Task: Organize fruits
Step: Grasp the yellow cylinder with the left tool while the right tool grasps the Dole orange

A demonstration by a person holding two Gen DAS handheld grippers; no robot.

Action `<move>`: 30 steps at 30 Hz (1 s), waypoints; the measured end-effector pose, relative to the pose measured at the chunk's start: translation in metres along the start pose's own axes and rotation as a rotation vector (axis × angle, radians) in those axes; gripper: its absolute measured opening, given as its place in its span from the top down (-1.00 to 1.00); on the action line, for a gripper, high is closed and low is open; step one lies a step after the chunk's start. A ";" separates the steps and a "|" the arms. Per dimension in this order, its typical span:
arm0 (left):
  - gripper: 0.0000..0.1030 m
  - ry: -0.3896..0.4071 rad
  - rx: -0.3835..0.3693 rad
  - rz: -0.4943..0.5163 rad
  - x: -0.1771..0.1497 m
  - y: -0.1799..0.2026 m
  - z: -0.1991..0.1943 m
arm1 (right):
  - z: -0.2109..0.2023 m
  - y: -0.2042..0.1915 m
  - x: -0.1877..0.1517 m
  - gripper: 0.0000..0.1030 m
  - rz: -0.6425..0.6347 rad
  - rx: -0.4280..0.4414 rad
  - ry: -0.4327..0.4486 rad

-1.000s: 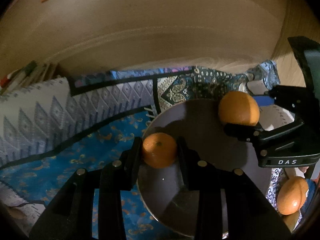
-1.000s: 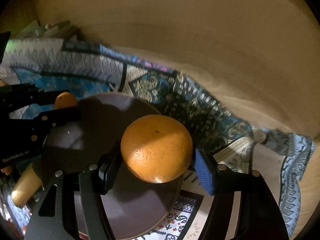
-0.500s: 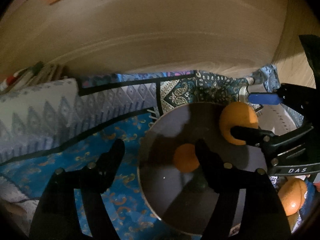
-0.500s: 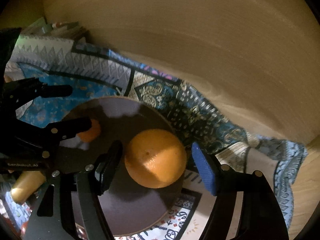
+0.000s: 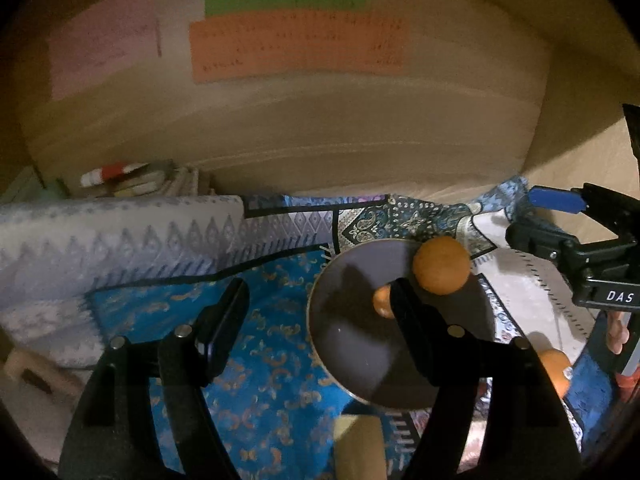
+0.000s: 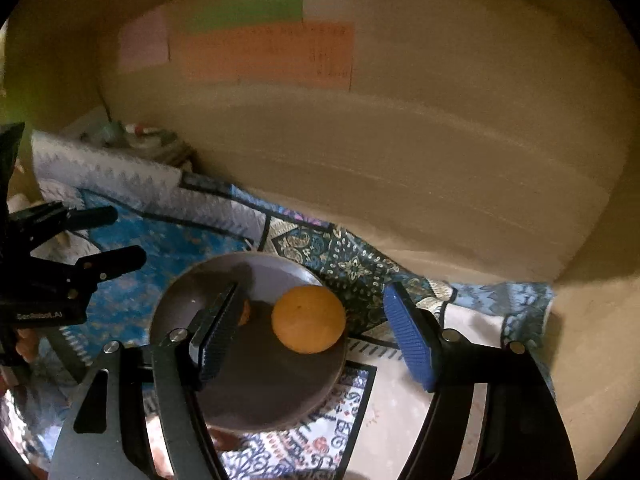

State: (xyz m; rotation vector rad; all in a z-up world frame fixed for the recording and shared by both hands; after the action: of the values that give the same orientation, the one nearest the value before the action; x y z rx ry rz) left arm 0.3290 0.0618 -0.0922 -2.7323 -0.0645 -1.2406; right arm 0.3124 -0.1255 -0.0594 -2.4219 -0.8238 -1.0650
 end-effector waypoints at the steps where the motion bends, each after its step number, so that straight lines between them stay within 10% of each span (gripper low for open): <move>1: -0.41 0.006 0.000 -0.001 -0.002 -0.001 -0.005 | -0.007 -0.003 -0.001 -0.39 -0.001 -0.004 0.012; 14: -0.41 0.022 -0.015 0.003 -0.059 -0.004 -0.054 | -0.047 -0.032 -0.053 -0.56 0.054 -0.047 0.089; 30: -0.41 -0.173 -0.044 0.030 -0.136 0.013 -0.023 | -0.029 -0.025 -0.130 -0.56 0.230 -0.032 -0.045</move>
State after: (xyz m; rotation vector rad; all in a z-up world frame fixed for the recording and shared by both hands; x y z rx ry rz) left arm 0.2234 0.0482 -0.1814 -2.8610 -0.0143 -1.0076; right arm 0.2104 -0.1693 -0.1367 -2.5020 -0.5280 -0.9459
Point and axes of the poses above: each gripper's, at about its wrist camera, not at the fingertips, and z roughly the way its jaws point, y to its right, x to its top, the point moved 4 cm from there along z, roughly the way its jaws point, and after that the axes turned 13 degrees about x, right-handed, at the moved point
